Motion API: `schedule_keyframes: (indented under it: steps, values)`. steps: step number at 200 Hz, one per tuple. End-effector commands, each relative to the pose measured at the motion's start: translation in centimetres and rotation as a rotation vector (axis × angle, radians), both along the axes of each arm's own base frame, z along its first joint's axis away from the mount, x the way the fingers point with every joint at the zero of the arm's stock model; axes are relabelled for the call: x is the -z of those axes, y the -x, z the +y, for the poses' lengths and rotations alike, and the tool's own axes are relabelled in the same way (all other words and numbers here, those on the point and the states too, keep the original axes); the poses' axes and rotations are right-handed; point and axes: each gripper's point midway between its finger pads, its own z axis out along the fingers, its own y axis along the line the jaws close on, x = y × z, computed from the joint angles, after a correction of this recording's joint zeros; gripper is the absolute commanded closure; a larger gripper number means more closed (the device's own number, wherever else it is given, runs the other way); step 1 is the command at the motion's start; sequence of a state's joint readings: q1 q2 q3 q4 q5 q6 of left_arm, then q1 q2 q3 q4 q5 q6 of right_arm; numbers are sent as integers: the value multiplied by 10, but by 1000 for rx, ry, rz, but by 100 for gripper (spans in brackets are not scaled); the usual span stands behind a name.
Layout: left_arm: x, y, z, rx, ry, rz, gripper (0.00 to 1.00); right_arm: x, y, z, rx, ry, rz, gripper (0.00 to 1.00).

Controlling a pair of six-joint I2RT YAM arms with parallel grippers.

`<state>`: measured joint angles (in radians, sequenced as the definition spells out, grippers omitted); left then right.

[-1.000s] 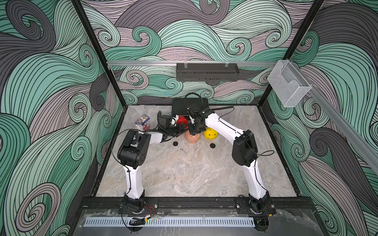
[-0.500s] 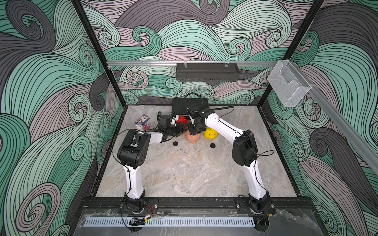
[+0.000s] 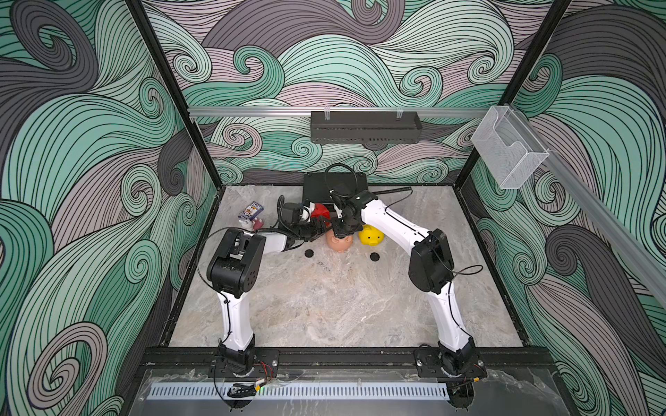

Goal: Close piggy banks
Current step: Screw the knob on the piggy bank.

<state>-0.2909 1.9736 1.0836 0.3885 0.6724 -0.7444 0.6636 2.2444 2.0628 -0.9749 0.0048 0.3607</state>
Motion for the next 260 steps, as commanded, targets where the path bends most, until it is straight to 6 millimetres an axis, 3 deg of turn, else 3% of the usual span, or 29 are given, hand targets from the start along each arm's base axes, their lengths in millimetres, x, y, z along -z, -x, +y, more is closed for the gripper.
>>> schedule_keyframes:
  steps: [1, 260]
  values:
    - [13, -7, 2, -23, -35, -3, 28, -1, 9, -18, 28, 68, 20, 100]
    - [10, -6, 1, -21, -34, -8, 28, -26, 9, -15, 3, 47, -33, 90]
